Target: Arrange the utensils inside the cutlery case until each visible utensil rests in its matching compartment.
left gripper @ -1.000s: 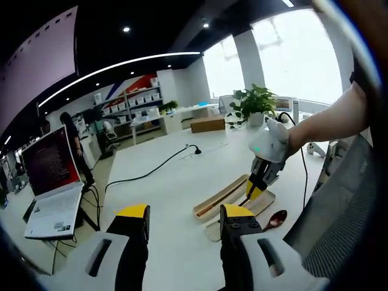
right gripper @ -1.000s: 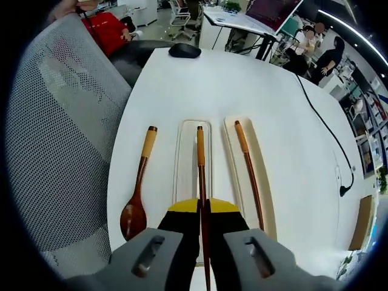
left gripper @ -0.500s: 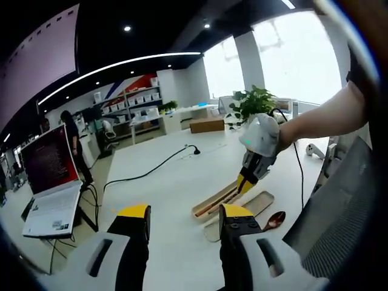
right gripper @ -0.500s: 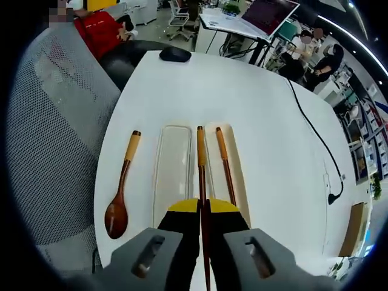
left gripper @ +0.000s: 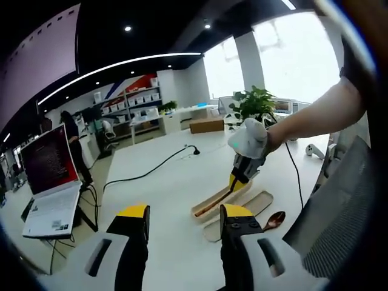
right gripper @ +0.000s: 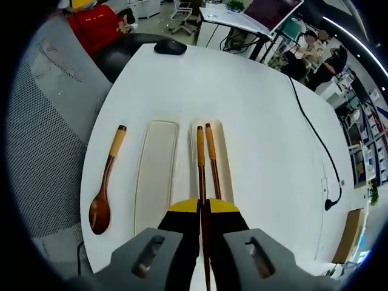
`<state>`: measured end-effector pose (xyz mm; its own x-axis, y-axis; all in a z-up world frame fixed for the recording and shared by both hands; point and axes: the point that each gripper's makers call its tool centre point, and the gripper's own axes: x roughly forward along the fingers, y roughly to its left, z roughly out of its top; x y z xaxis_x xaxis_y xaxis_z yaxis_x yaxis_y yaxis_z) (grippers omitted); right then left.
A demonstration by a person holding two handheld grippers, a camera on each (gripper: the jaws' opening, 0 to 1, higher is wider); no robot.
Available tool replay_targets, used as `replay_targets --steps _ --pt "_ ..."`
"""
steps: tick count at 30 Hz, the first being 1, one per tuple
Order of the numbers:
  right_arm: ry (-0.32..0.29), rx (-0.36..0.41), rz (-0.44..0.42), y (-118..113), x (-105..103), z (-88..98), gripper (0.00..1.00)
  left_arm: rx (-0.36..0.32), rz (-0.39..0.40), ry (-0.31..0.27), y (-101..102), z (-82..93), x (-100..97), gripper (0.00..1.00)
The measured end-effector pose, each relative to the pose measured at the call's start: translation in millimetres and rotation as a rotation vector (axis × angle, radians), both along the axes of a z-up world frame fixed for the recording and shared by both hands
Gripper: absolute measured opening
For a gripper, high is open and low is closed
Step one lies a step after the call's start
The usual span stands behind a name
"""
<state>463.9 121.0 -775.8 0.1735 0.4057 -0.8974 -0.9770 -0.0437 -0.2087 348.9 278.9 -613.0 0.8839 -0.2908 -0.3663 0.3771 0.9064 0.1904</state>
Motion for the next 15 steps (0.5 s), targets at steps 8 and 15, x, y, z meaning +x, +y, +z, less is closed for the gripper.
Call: replay_targets --steps 8,15 --pt "-0.006 -0.014 0.016 7.1 5.2 -4.9 0.0 0.012 -0.021 0.023 -3.6 -5.3 -0.3 0.48" --pt "-0.001 -0.028 0.035 14.7 9.3 -11.9 0.0 0.008 -0.019 0.029 -3.0 -7.0 -0.4 0.48"
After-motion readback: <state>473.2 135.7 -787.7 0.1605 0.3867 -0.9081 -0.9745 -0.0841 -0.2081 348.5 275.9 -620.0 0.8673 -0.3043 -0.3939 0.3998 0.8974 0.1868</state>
